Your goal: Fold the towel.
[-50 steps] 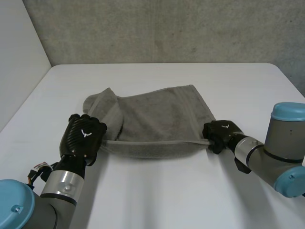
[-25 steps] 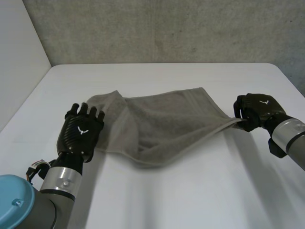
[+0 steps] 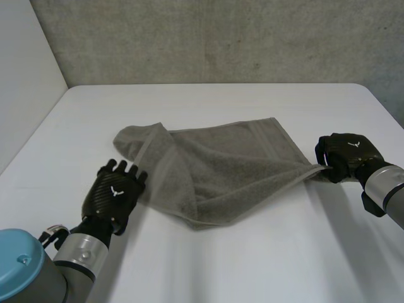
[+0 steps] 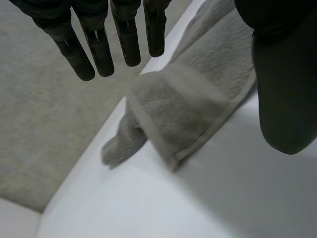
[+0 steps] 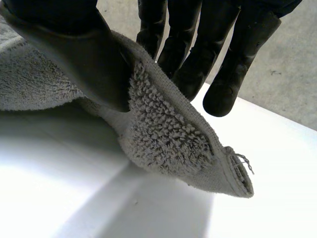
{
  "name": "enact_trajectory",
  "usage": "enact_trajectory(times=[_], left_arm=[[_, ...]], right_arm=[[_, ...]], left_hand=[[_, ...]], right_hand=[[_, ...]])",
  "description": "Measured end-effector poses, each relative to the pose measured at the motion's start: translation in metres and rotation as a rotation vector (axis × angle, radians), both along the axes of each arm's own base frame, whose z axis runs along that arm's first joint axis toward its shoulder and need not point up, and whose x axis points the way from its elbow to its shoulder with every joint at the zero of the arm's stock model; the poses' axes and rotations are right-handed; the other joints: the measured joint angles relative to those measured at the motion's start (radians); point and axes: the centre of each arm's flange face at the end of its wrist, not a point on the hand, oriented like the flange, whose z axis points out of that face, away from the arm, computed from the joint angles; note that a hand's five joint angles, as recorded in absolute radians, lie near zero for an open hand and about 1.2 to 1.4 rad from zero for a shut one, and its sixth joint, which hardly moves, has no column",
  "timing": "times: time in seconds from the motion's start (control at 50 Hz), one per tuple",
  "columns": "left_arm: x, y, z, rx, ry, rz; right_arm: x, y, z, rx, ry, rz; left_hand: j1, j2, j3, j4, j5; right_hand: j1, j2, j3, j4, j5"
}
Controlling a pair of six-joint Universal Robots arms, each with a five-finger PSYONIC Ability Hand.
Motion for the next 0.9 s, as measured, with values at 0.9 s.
enact_trajectory(times=[0.9], left_arm=[[-0.071, -0.029, -0.022, 0.108, 0.201, -0.157]], right_arm=[[0.001, 0.001, -0.017, 0.039, 0.038, 0.012]], left_hand=[[0.116, 0.114, 0.110, 0.115, 0.114]], right_hand=[[-0.002, 0.004, 0.000, 0.000, 0.000]])
